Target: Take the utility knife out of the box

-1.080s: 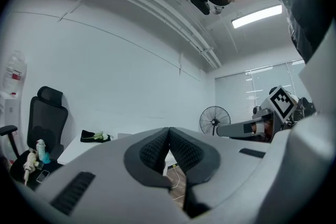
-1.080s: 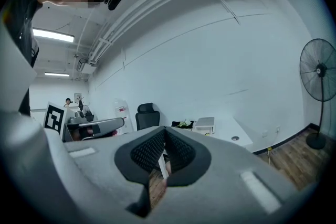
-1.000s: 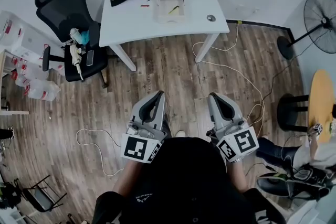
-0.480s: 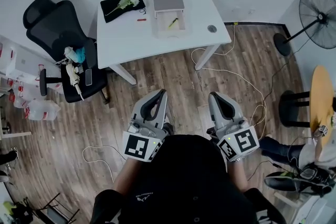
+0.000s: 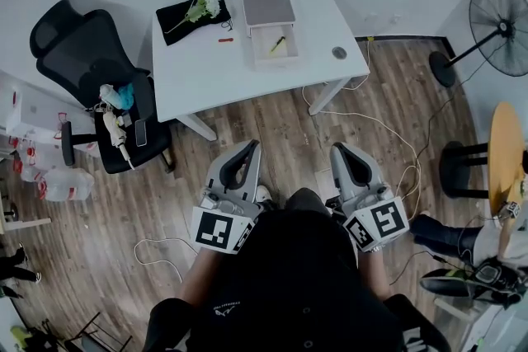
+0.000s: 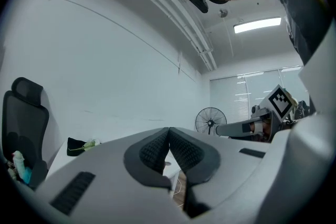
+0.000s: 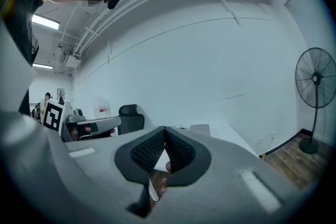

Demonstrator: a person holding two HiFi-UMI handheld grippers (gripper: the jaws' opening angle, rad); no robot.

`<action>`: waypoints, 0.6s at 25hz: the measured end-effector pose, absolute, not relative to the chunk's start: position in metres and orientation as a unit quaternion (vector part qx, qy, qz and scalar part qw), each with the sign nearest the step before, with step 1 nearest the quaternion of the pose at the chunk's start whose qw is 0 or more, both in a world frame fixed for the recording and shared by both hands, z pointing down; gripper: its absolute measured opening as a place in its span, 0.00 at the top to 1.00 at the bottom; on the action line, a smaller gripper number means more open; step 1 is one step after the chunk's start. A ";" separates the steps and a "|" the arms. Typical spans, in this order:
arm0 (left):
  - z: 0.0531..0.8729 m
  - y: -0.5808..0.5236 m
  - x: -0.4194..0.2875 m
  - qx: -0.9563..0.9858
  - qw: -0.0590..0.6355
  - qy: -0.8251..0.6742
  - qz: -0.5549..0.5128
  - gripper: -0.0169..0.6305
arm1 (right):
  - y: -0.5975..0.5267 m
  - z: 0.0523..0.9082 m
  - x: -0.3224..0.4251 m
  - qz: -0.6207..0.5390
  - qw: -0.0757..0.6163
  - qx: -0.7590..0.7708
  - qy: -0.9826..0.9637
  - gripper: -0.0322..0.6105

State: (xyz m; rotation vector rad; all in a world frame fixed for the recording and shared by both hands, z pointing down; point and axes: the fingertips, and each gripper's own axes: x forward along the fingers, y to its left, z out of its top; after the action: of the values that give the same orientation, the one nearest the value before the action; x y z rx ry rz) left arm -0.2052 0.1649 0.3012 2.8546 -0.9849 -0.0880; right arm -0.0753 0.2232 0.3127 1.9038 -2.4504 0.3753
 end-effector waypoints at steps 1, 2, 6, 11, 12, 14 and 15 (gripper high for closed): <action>0.302 0.162 -0.205 0.943 0.063 -0.326 -0.029 0.97 | 0.220 0.313 -0.075 0.120 0.009 0.609 -0.784 0.94; 0.304 0.159 -0.205 0.943 0.066 -0.325 -0.029 0.97 | 0.216 0.313 -0.074 0.121 0.009 0.609 -0.784 0.94; 0.312 0.147 -0.203 0.943 0.072 -0.325 -0.023 0.97 | 0.202 0.316 -0.073 0.120 0.008 0.607 -0.785 0.94; 0.309 0.126 -0.196 0.940 0.058 -0.336 -0.025 0.97 | 0.172 0.317 -0.060 0.122 0.000 0.595 -0.794 0.94; 0.309 0.119 -0.194 0.938 0.058 -0.340 -0.027 0.97 | 0.163 0.317 -0.057 0.122 -0.001 0.592 -0.797 0.94; 0.311 0.104 -0.191 0.935 0.059 -0.350 -0.025 0.97 | 0.146 0.316 -0.053 0.120 -0.002 0.584 -0.803 0.94; 0.312 0.097 -0.188 0.933 0.060 -0.354 -0.022 0.97 | 0.136 0.315 -0.051 0.120 -0.002 0.580 -0.806 0.94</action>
State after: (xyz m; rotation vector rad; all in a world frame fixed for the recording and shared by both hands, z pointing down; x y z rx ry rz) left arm -0.1883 0.0968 0.3124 2.8238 -1.0717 -0.0675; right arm -0.0507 0.1364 0.3153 1.8235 -2.5343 0.3759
